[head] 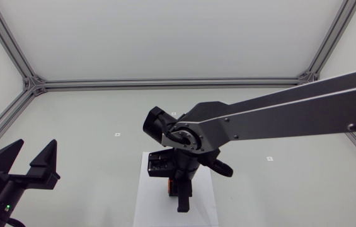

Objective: Pick up the orange 2x2 brick with the right arm and stack it on top of the green 2x2 brick in the center

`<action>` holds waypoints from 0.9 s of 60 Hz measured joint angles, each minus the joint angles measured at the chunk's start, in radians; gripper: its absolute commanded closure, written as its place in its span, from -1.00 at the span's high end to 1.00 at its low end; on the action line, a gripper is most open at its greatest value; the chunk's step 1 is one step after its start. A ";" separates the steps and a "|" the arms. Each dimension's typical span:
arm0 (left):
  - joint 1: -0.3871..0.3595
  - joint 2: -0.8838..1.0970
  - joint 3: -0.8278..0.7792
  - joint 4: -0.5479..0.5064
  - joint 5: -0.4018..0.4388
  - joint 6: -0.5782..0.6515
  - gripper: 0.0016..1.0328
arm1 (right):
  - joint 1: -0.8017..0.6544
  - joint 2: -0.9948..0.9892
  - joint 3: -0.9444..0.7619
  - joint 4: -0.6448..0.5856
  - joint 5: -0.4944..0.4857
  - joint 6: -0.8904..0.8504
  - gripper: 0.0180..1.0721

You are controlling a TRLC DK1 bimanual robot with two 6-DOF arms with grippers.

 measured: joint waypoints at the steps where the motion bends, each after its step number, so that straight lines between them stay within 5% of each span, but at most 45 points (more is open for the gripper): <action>1: 0.000 0.000 0.000 0.000 0.000 0.000 0.92 | -0.001 0.000 0.000 0.000 0.000 0.000 -0.64; 54: 0.000 0.000 0.000 0.000 0.000 0.000 0.92 | 0.005 0.018 0.018 -0.016 0.039 -0.008 -0.65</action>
